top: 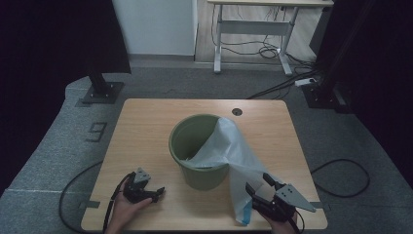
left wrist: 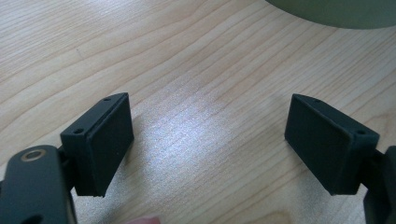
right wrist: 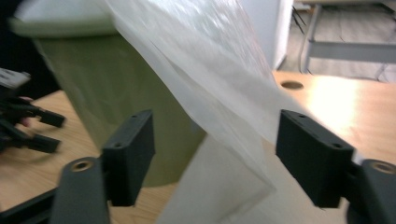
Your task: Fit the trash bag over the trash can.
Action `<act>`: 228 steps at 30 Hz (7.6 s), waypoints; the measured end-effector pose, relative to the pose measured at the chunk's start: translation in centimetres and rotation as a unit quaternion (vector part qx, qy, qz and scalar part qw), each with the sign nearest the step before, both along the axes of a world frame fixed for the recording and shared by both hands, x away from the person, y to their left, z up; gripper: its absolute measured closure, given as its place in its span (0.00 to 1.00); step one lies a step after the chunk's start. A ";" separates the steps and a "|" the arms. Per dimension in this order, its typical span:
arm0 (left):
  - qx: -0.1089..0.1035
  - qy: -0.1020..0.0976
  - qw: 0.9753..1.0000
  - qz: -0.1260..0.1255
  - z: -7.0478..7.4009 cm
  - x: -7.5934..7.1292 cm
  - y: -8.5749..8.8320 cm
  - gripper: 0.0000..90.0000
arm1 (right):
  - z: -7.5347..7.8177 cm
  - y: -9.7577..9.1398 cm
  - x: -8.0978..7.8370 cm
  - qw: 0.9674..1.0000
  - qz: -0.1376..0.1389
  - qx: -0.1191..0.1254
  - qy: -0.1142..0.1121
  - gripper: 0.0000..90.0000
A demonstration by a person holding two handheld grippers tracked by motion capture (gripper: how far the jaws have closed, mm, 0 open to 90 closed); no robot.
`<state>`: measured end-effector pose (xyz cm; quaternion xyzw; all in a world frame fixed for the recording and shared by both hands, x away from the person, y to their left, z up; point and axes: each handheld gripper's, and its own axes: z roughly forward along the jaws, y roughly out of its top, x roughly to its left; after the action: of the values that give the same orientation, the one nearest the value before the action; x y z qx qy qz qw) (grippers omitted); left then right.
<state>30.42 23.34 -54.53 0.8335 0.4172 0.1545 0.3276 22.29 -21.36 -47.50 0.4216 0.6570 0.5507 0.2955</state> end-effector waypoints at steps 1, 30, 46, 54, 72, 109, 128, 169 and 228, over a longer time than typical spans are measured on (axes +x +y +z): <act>0.000 0.000 1.000 0.000 0.0 0.0 0.0 0.17 | -0.3 0.0 0.2 1.000 -0.009 0.000 0.005 0.38; -0.050 -0.073 0.996 -0.010 8.3 -3.1 0.3 0.25 | 4.4 -2.1 1.2 0.995 -0.010 0.062 -0.078 0.99; -0.145 -0.086 0.983 -0.078 13.2 -4.1 -0.7 0.32 | 6.6 -0.4 2.9 0.992 0.032 0.070 -0.098 0.99; -0.144 -0.100 0.979 -0.108 16.0 -3.4 -3.3 0.32 | 8.0 0.6 3.5 0.992 0.050 0.067 -0.094 0.99; -0.077 -0.125 0.980 -0.138 17.4 -1.8 -10.0 0.41 | 9.4 4.5 3.7 0.990 0.095 0.035 -0.096 0.99; -0.084 -0.082 0.988 -0.103 17.2 0.3 -11.1 1.00 | 8.5 3.4 0.3 0.983 0.143 0.078 -0.086 0.50; -0.121 -0.071 0.989 -0.036 17.2 1.5 -6.1 1.00 | 2.0 -0.7 2.4 0.993 0.097 0.068 0.010 0.34; -0.134 -0.078 0.987 -0.053 17.7 0.8 -5.7 0.99 | 0.6 4.7 2.2 0.999 0.027 0.033 -0.013 0.99; -0.115 -0.074 0.983 -0.121 19.0 0.8 -9.4 0.99 | 2.3 4.9 -0.6 0.990 0.131 0.012 -0.050 0.63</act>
<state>31.19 13.99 -35.56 0.8209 0.3033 0.1260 0.4672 21.65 -16.46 -45.21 0.3071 0.6843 0.6129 0.2484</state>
